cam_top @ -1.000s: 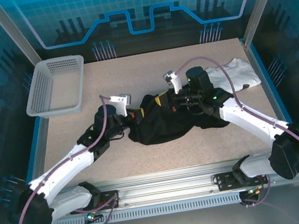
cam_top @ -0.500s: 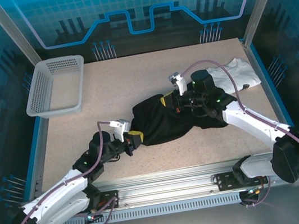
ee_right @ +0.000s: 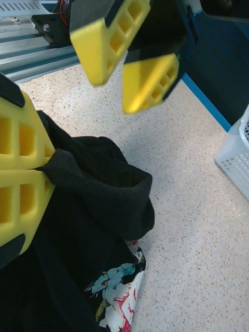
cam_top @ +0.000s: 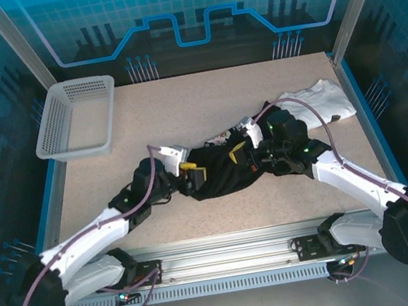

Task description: Fold the inside-out t-shirt

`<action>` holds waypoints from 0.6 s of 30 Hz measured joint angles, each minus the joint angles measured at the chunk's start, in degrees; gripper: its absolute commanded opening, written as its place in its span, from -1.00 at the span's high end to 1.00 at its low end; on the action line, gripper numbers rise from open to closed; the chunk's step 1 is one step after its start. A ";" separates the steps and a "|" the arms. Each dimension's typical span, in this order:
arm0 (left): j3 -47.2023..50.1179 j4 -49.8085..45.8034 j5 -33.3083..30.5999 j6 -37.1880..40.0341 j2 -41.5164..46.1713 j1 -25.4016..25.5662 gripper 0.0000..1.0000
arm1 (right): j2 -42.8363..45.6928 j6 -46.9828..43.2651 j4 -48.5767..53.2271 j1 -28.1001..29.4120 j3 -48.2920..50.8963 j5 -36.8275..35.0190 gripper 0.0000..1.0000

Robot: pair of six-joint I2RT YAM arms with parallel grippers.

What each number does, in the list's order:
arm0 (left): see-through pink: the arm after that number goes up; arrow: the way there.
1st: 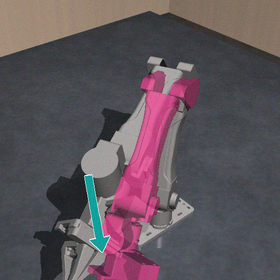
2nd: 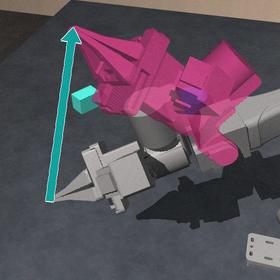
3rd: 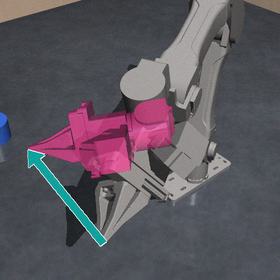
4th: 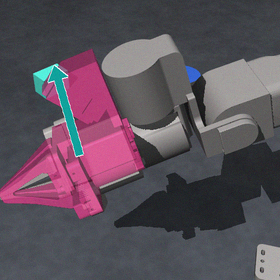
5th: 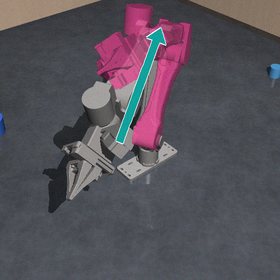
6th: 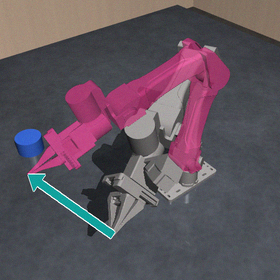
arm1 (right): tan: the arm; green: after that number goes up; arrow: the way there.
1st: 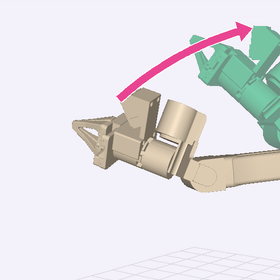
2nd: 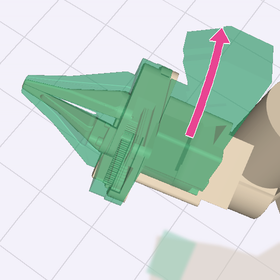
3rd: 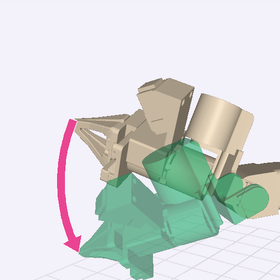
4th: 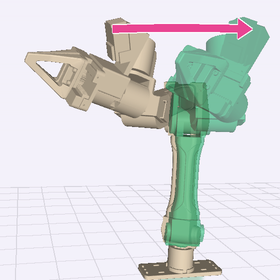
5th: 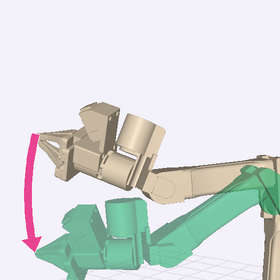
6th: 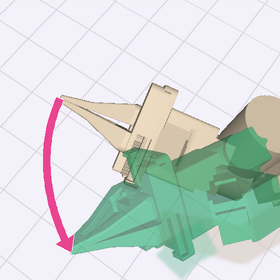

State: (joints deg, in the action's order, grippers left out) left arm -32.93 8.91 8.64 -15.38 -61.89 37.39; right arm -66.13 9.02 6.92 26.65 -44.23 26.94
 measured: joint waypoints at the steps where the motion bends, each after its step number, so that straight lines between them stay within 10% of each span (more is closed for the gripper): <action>1: -1.62 -0.72 0.00 0.55 -2.14 0.33 0.05 | 0.20 -0.09 0.09 -0.09 0.00 -0.13 1.00; 12: -12.17 -6.29 -6.12 6.19 -20.68 1.79 0.08 | 1.51 -0.11 0.83 -1.03 0.11 -1.01 1.00; 18: -16.68 -6.01 -7.78 6.64 -27.26 1.79 0.91 | 1.97 -0.13 1.20 -1.36 0.57 -1.05 1.00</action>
State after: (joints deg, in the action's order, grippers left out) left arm -49.60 2.90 0.86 -8.73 -89.14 39.18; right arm -64.16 8.88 8.12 25.30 -43.66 25.89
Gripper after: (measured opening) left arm 0.188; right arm 0.045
